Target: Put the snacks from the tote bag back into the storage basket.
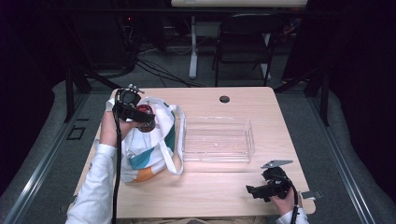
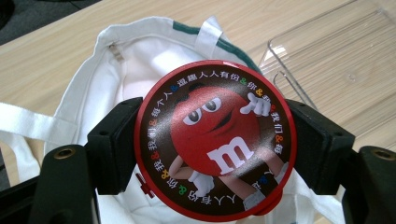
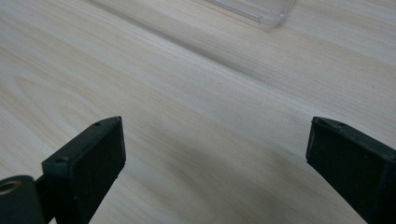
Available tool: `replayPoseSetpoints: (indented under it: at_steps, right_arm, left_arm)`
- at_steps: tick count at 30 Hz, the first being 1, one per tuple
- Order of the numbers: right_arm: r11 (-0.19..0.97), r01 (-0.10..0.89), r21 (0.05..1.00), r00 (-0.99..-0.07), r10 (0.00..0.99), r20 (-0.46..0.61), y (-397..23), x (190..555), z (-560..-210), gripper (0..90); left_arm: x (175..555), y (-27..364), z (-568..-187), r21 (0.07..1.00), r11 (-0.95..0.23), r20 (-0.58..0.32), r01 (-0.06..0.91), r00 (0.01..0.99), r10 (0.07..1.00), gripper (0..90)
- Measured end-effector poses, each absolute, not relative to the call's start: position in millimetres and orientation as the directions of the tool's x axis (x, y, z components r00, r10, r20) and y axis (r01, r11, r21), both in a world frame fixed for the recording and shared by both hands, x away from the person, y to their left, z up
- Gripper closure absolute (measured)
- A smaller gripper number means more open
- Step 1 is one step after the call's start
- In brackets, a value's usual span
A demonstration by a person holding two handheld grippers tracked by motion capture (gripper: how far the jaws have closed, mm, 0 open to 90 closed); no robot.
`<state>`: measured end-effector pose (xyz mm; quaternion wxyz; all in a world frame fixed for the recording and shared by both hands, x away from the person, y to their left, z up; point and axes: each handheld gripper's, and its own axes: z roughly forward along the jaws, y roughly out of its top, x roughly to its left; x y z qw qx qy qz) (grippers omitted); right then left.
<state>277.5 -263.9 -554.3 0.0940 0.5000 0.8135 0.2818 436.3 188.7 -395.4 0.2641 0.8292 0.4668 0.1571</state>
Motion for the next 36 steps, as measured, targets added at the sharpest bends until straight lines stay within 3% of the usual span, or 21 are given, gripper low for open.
replayPoseSetpoints:
  at_steps: [36]
  right_arm:
    - [0.342, 0.76, 0.552, -0.484, 0.865, 0.131, -264.4, 277.7, -554.2, 4.6]
  left_arm:
    - [444.8, 137.8, -365.6, 0.603, -0.494, 0.042, 0.626, 0.594, 0.803, 26.4]
